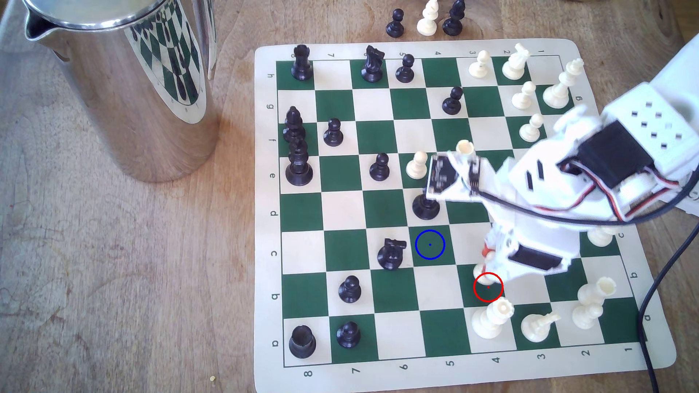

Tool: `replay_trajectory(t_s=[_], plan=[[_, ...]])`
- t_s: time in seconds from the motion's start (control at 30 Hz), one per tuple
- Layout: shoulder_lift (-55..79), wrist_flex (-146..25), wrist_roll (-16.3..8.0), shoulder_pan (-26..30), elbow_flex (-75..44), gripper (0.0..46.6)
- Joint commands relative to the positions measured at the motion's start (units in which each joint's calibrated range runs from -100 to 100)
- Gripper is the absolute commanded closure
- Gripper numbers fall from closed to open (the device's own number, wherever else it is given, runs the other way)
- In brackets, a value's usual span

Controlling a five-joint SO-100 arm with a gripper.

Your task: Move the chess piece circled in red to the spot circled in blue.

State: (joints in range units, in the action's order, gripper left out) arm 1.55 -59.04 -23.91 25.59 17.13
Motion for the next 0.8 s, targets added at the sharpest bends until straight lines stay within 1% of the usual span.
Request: replay_trajectory(t_s=[0.0,0.23,0.33,0.47,0.6,0.77], plan=[[-10.2,-1.6,0.8,-1.9,-5.5,44.0],[-11.7,-4.8,1.7,-3.4,-11.4,43.8],[-8.1,-4.9,2.1,-4.6,-14.6,43.5],[-3.4,-5.7,3.4,-6.2,-18.0,43.4],[-0.8,-5.7,4.2,-7.6,-19.0,43.5],[2.4,-5.2,4.4,-8.3,-19.1,43.9]])
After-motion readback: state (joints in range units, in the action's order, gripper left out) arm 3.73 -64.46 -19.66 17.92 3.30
